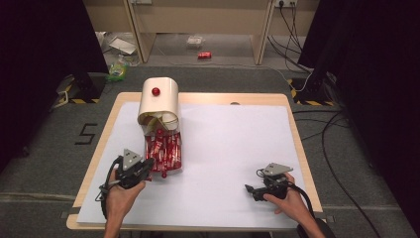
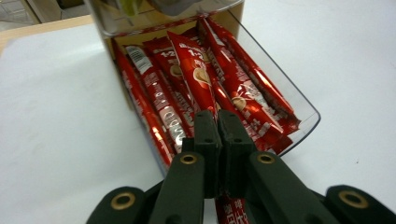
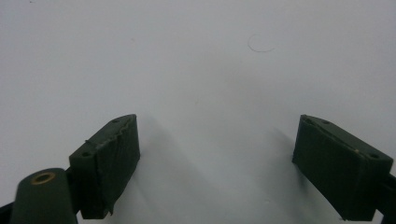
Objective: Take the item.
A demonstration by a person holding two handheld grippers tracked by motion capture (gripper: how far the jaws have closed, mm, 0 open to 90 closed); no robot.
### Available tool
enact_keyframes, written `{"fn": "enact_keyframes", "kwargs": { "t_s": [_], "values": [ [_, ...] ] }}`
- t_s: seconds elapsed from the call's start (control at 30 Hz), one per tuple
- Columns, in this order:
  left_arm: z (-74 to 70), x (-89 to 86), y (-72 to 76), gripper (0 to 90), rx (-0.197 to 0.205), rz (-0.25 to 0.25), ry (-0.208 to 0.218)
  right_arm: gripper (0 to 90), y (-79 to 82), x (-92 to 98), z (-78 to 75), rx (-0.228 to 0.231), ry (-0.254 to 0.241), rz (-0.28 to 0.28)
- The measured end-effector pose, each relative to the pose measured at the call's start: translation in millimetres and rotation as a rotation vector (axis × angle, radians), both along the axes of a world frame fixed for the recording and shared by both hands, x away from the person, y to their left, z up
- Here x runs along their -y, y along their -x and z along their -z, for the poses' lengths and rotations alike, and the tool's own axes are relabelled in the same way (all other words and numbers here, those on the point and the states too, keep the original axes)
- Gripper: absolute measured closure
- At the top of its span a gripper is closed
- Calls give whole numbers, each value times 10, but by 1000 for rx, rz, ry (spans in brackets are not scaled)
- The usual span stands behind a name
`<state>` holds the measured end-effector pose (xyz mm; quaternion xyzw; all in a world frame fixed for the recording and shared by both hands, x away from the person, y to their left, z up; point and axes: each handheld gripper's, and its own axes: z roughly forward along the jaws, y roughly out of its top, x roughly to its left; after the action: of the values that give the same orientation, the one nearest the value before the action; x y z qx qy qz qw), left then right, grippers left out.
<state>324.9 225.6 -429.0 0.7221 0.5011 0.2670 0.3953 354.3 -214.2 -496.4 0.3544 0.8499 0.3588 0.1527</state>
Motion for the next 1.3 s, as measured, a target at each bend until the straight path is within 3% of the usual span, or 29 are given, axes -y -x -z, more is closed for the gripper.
{"fn": "enact_keyframes", "kwargs": {
  "t_s": [0.37, 0.6, 1.03, 1.3],
  "values": [
    [-79, -133, 164, 866, 13, -7, 10, 151, 0, 0, 0, 0, 0, 0],
    [-108, -287, 243, 866, 29, -42, 22, 151, 1, 0, 0, 1, 1, 0],
    [-132, -581, 281, 866, 49, -114, 34, 151, 0, 0, 0, 1, 1, 0],
    [-31, -697, 227, 866, 29, -146, 38, 151, 0, 0, 0, 1, 1, 0]
  ]
}}
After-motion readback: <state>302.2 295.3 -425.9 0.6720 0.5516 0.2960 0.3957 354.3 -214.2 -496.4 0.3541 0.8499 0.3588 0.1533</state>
